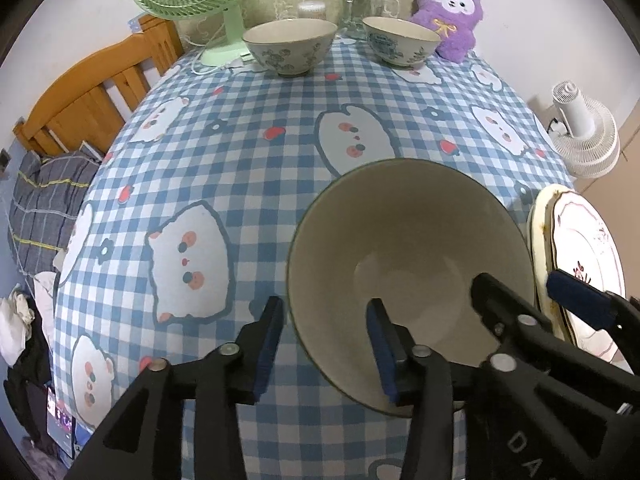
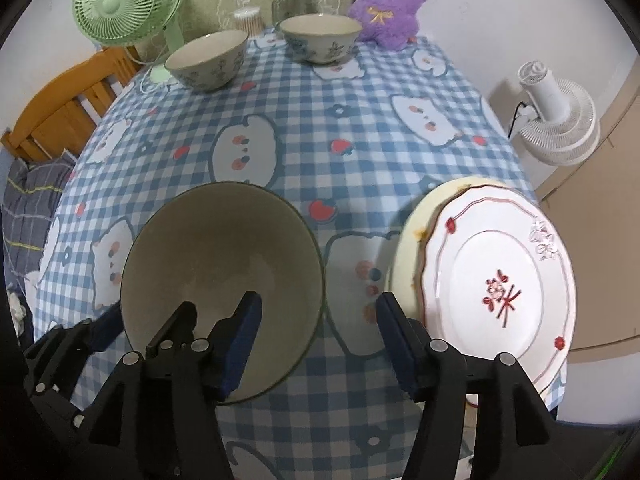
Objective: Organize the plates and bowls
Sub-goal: 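Lower the beige bowl beside the plate stack and open both tools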
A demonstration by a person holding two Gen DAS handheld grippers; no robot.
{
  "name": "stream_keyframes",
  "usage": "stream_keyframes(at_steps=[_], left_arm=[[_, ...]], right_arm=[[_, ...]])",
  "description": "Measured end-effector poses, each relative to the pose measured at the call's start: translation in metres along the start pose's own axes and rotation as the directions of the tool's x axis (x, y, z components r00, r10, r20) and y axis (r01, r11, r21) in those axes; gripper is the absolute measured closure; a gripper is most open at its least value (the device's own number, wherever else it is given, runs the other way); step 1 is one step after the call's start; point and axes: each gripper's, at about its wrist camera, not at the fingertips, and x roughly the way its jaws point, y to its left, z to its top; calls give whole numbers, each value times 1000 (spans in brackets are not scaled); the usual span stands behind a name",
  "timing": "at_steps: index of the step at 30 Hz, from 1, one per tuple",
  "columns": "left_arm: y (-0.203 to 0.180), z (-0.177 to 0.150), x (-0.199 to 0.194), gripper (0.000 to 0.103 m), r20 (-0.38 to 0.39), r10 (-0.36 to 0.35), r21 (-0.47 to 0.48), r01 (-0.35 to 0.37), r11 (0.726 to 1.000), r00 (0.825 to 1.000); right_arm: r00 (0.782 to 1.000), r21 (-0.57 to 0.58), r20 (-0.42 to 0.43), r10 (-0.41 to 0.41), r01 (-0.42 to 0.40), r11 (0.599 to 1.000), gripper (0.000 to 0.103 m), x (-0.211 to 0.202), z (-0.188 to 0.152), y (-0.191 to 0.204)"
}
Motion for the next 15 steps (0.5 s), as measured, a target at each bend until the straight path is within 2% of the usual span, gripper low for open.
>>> stream_keyframes(at_steps=[3, 5, 10, 15], left_arm=[[3, 1, -4, 43, 1, 4, -18, -4, 1000, 1000], [4, 2, -9, 38, 12, 12, -26, -12, 1000, 1000], [7, 6, -25, 32, 36, 19, -39, -18, 999, 999], [8, 10, -45, 25, 72, 25, -46, -22, 999, 997]], right_arm=[[1000, 16, -1, 11, -11, 1000, 38, -5, 2, -5], [1000, 20, 14, 11, -11, 1000, 32, -11, 3, -7], [999, 34, 43, 14, -15, 999, 22, -27, 7, -14], [996, 29, 83, 30, -33, 999, 21, -49, 13, -19]])
